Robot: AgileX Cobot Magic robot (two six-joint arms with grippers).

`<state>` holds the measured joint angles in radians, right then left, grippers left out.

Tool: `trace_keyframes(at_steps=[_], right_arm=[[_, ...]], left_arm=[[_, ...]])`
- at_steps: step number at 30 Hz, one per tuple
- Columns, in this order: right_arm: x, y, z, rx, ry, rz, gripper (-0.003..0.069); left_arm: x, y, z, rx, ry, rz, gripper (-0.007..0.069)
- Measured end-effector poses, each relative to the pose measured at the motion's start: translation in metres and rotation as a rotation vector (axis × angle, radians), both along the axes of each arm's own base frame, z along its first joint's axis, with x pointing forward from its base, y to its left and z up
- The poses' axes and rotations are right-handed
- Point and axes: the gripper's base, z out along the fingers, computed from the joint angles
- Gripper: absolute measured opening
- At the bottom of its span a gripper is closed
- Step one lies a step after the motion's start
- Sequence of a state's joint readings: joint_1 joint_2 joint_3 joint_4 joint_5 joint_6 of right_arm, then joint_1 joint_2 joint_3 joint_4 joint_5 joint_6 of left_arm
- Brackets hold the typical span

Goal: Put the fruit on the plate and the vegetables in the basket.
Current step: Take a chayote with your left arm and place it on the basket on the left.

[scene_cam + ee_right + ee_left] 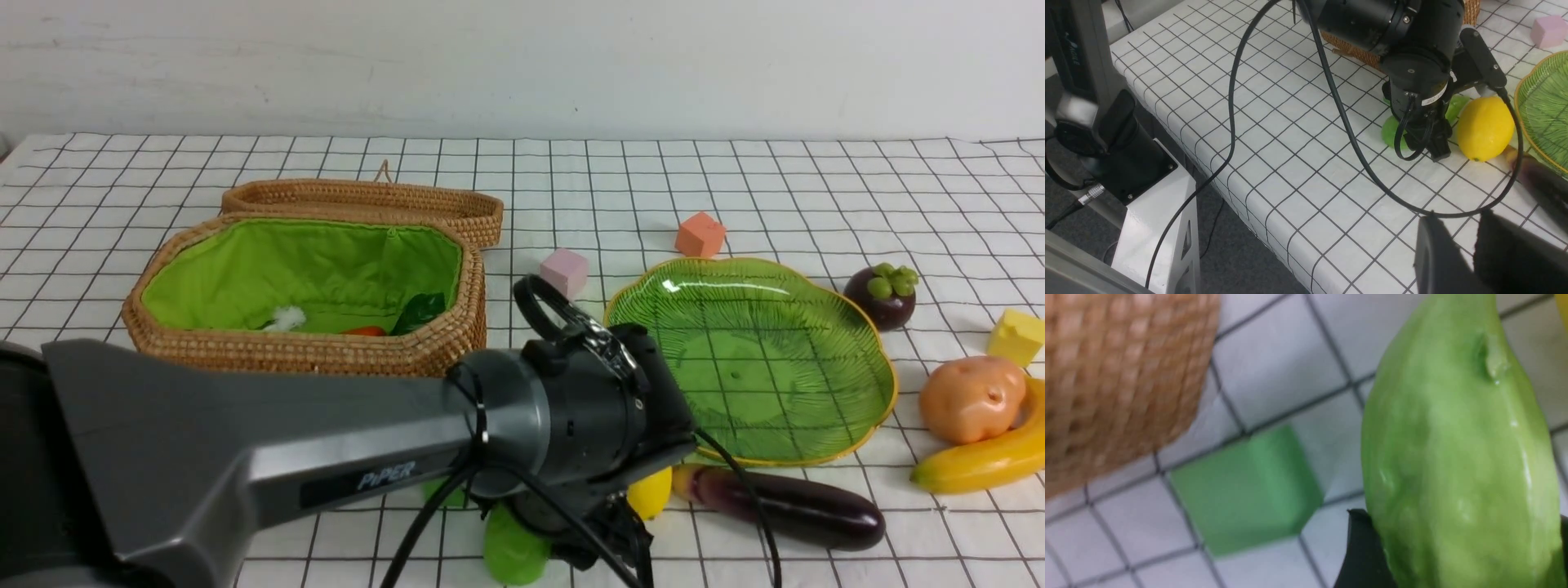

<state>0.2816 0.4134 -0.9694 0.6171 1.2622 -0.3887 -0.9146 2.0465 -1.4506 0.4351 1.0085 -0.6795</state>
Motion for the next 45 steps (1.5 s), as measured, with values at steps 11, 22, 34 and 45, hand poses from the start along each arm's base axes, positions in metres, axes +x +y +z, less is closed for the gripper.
trace_keyframes(at_steps=[11, 22, 34, 45], right_arm=[[0.001, 0.000, 0.002, 0.014, -0.016, -0.012, 0.0175], [0.009, 0.001, 0.005, 0.037, -0.033, -0.036, 0.0183], [0.017, 0.003, 0.005, 0.029, -0.018, -0.044, 0.0193], [0.033, 0.007, 0.004, 0.017, 0.030, -0.050, 0.0195]], left_arm=[[-0.037, 0.037, 0.117, -0.098, 0.007, -0.140, 0.0470], [0.030, 0.167, 0.173, 0.103, -0.116, -0.754, 0.0470], [0.099, 0.219, 0.139, 0.178, -0.254, -0.801, 0.0470], [0.100, 0.218, 0.147, 0.194, -0.319, -0.797, 0.0666]])
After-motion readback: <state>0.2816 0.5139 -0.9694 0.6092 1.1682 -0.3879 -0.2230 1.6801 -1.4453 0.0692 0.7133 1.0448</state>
